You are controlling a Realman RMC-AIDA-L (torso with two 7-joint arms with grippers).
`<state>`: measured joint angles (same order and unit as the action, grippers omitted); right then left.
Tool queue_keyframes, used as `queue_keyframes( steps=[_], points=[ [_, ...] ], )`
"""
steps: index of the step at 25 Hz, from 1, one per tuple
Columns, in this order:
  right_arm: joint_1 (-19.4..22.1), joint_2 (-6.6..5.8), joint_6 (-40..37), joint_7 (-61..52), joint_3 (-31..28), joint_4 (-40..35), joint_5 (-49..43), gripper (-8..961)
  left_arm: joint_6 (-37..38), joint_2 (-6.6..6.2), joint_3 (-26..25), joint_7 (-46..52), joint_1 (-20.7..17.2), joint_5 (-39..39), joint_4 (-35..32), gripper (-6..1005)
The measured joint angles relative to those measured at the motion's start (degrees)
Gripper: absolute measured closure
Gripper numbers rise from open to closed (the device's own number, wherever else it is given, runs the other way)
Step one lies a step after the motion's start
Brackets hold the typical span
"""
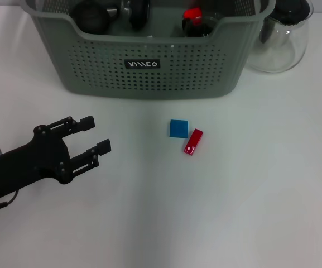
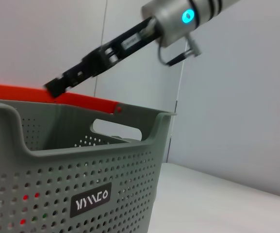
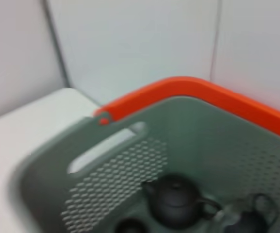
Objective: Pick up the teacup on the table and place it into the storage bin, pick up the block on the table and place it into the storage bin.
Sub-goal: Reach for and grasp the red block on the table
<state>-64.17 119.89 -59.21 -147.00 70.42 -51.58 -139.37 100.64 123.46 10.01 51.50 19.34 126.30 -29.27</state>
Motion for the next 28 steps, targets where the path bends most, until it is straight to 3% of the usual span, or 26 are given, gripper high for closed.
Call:
queue_keyframes(
  steps=[8,11,14,17,20,26,28],
  points=[
    [12.54,-1.76,-35.70,4.58,-6.31,-28.64,10.00,245,-0.13,-0.18,-0.09,0.00,-0.31,0.00,-0.14,367],
    [16.40,-1.88,-42.89,8.99,-6.22,-31.99,12.09,264,-0.24,-0.25,-0.37,0.00,-0.34,0.00,-0.18,367],
    [19.02,-1.09,-47.74,12.84,-5.69,-31.56,10.70,282,-0.28,-0.25,-0.54,0.00,-0.35,0.01,-0.15,367],
    [20.14,-0.07,-48.93,13.89,-3.95,-29.82,6.75,301,-0.34,-0.24,-0.54,0.00,-0.31,0.06,-0.10,367],
    [19.72,0.19,-47.08,13.00,-0.96,-25.73,2.81,322,-0.37,-0.24,-0.53,0.00,-0.24,0.08,-0.04,367],
    [16.70,0.29,-37.85,13.68,7.32,-14.20,0.16,344,-0.38,-0.20,-0.52,0.00,-0.25,0.09,0.00,366],
    [16.60,0.46,-32.45,14.54,12.58,-12.32,0.09,343,-0.37,-0.17,-0.52,0.00,-0.33,0.08,0.00,366]
  ],
)
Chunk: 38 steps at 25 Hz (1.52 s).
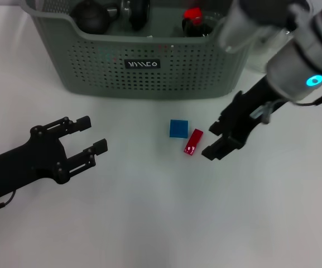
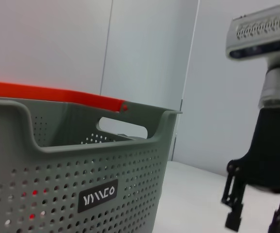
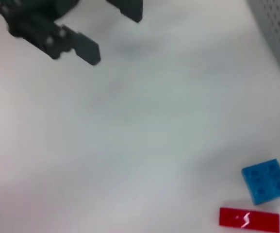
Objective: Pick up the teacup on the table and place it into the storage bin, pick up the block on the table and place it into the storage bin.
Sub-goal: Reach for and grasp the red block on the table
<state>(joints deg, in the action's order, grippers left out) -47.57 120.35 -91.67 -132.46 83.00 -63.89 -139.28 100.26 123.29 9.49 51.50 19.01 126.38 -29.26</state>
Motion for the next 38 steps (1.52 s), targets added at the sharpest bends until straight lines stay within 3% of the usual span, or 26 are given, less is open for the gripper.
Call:
queue_keyframes(
  steps=[7,20,27,33,38],
  points=[
    [-1.50,0.16,7.31,-3.65,5.18,6.29,0.04,344,0.03,0.06,0.00,0.00,-0.13,-0.07,0.00,366],
    [-2.03,0.11,10.47,-3.85,5.89,9.58,2.21,300,-0.16,0.20,0.00,-0.10,-0.08,0.00,0.00,366],
    [-2.07,0.20,13.68,-5.76,8.15,9.12,0.61,174,-0.27,0.20,0.00,-0.16,-0.11,-0.08,0.00,366],
    [-1.82,0.37,19.25,-8.34,15.21,9.49,-1.89,103,-0.41,0.20,0.00,-0.17,-0.11,-0.08,0.00,365],
    [-1.00,0.44,21.96,-10.16,17.07,9.58,-1.32,99,-0.43,0.20,0.00,-0.17,-0.10,-0.09,0.00,365]
  ],
)
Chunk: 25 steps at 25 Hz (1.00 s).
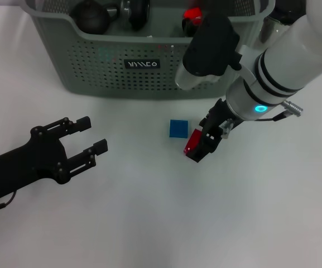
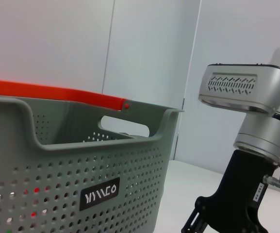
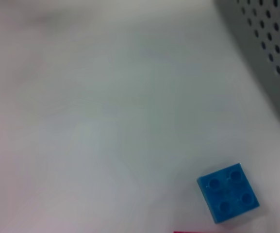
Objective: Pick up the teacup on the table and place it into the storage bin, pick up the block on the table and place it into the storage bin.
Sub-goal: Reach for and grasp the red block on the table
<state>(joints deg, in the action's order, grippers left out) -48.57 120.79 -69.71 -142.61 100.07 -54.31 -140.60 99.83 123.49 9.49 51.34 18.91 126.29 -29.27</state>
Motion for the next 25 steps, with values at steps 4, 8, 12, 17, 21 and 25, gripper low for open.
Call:
queue_keyframes(
  steps=[4,8,12,17,21,25],
  points=[
    [0.52,-0.05,0.39,0.11,0.09,0.07,1.87,98,0.00,0.00,0.00,0.01,0.07,0.00,0.00,365],
    [0.69,-0.11,1.31,0.28,0.13,0.59,2.03,98,-0.09,0.00,0.00,0.02,0.08,0.00,0.00,365],
    [0.69,-0.12,1.98,0.27,0.16,0.84,1.84,98,-0.38,0.00,0.00,0.04,0.03,0.01,0.00,365],
    [0.68,-0.12,2.73,0.26,0.21,1.36,1.91,98,-0.44,0.00,0.00,0.06,0.01,0.09,0.00,365],
    [0.64,-0.01,3.62,0.36,0.78,1.94,2.04,99,-0.44,0.00,0.00,0.08,-0.01,0.09,0.00,365],
    [0.63,0.03,4.64,0.40,1.10,2.20,2.16,99,-0.55,0.00,0.00,0.08,-0.01,0.05,0.00,364]
  ],
)
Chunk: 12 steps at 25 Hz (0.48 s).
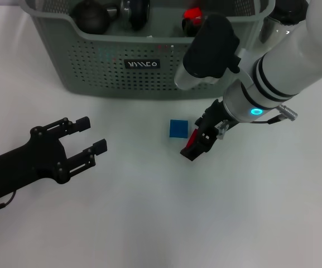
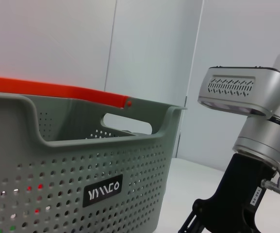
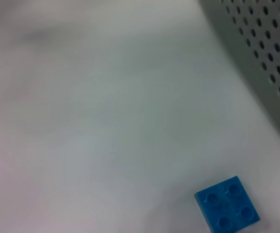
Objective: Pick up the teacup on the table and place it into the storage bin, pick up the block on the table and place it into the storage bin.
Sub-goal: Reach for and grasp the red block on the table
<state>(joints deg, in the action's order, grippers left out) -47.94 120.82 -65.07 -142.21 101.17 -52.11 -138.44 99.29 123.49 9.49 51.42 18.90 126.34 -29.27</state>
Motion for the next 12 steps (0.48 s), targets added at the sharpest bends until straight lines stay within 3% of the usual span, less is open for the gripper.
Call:
queue_keyframes(
  steps=[12],
  points=[
    [0.05,0.11,2.11,0.06,0.96,1.84,0.68,99,-0.07,0.00,0.00,0.00,0.00,0.05,0.00,364]
  ],
)
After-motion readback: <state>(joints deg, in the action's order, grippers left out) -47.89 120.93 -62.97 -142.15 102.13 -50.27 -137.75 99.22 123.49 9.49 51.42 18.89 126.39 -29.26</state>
